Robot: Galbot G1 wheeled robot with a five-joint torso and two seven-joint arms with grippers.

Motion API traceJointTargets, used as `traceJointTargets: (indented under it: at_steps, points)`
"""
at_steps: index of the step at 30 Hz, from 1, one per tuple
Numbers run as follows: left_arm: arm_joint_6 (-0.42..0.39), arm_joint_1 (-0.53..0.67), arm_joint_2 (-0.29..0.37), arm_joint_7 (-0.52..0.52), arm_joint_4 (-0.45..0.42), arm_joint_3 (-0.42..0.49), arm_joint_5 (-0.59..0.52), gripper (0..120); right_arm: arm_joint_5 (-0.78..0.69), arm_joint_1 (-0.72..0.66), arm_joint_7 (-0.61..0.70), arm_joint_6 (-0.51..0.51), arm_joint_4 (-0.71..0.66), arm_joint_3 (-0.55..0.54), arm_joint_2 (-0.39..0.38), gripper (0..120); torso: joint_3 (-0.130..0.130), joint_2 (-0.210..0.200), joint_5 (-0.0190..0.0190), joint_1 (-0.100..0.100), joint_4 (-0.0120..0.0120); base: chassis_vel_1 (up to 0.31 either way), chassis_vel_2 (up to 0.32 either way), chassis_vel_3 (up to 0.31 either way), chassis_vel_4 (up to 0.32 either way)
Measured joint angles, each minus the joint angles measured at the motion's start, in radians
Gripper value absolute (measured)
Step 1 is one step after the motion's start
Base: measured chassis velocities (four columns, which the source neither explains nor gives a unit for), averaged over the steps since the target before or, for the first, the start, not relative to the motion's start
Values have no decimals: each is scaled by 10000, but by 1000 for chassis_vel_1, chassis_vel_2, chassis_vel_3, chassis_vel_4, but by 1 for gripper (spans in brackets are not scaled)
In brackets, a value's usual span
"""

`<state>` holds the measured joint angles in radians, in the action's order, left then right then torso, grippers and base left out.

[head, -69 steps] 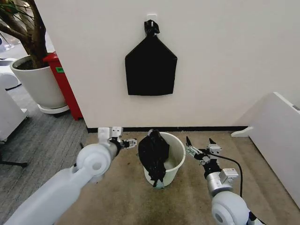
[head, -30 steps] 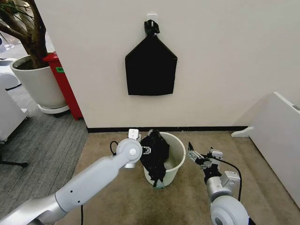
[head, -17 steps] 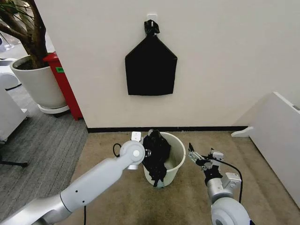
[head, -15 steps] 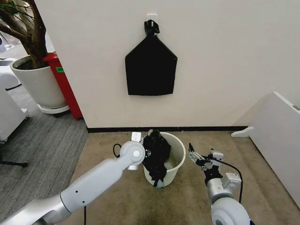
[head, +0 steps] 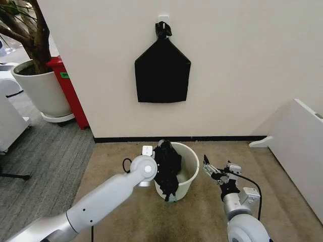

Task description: Place the garbage bag over the trash bin.

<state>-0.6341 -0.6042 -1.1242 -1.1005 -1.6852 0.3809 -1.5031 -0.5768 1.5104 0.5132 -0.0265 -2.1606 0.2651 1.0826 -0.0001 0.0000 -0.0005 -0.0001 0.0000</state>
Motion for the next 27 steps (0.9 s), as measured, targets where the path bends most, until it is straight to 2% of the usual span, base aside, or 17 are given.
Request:
traceJointTargets:
  at_steps: [7,14,19,21,24,27]
  points:
    - [540,-226,60,-166,-396,-61,41,1,-42,34,21,-66,-247,216,-5,100,2,-1,4,0,-1,0,0,0,0]
    - [1598,-473,514,-99,-1465,-188,302,0,-729,-64,455,-667,-1637,254,-377,100,3,-1,6,0,2,0,0,0,0]
    - [2732,-498,976,803,-2487,-387,892,0,-2570,-491,1370,-1796,-3066,-332,-813,100,2,-1,2,0,0,0,0,0,0]
    - [2801,-500,1017,906,-2546,-398,999,0,-2752,-569,1453,-1886,-3149,-398,-853,100,2,-1,2,0,0,0,0,0,0]
    - [3239,-544,1372,1743,-2928,-454,2010,0,-3818,-1266,1706,-2447,-3402,-748,-1241,100,2,0,5,0,1,0,0,0,0]
    - [3412,-562,1459,1989,-3059,-444,2521,0,-4112,-1869,1602,-2704,-3385,-941,-1552,100,2,-1,6,0,2,0,0,0,0]
